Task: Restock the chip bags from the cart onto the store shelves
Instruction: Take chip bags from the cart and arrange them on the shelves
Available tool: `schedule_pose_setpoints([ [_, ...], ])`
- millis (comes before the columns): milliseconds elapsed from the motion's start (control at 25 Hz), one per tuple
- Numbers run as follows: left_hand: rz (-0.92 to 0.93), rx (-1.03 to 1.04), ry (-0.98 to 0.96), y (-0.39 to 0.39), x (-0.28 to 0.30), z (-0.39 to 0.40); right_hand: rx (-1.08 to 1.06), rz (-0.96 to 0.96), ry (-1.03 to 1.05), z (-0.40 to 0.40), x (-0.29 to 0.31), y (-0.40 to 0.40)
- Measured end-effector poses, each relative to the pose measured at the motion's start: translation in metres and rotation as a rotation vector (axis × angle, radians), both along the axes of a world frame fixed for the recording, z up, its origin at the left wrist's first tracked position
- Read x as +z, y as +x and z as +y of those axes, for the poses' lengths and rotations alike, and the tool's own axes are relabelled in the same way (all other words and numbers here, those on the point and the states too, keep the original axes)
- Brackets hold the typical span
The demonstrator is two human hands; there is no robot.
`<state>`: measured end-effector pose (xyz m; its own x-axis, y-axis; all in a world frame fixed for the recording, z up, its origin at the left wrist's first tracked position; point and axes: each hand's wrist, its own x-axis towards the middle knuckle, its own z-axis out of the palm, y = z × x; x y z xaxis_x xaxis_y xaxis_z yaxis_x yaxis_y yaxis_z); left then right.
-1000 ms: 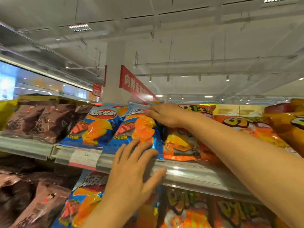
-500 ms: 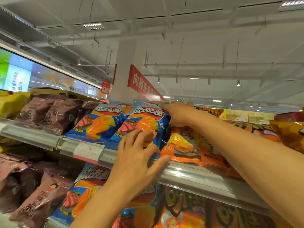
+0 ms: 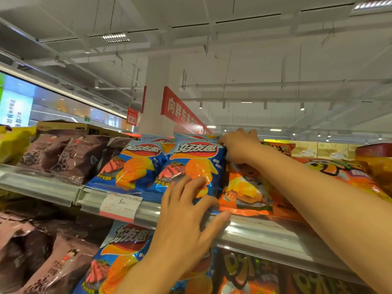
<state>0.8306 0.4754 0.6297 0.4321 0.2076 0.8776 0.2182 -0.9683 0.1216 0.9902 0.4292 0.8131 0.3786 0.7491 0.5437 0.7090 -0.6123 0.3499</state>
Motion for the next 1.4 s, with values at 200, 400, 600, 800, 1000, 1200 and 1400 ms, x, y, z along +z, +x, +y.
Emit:
schedule_pose_setpoints([
  [200,-0.089,-0.149,0.181,0.019,0.006,-0.033,0.314,0.238,0.23,-0.077,0.012,0.015],
  [400,0.119,-0.163,0.153,0.053,0.026,-0.073,0.147,0.307,0.244,-0.142,0.01,0.061],
  [600,0.166,-0.119,0.141,0.057,0.025,-0.073,0.129,0.324,0.116,-0.132,-0.004,0.081],
  [800,0.162,-0.212,0.099,0.045,0.034,-0.072,0.176,0.372,0.161,-0.149,-0.002,0.084],
  [1000,0.146,-0.197,0.106,0.044,0.058,-0.074,0.144,0.298,0.381,-0.222,0.0,0.077],
  [1200,0.029,-0.334,0.335,0.06,0.041,-0.113,0.08,0.098,0.361,-0.301,-0.068,0.042],
  [1400,0.112,-0.262,0.409,0.086,0.028,-0.152,-0.102,0.106,0.135,-0.33,-0.127,0.027],
])
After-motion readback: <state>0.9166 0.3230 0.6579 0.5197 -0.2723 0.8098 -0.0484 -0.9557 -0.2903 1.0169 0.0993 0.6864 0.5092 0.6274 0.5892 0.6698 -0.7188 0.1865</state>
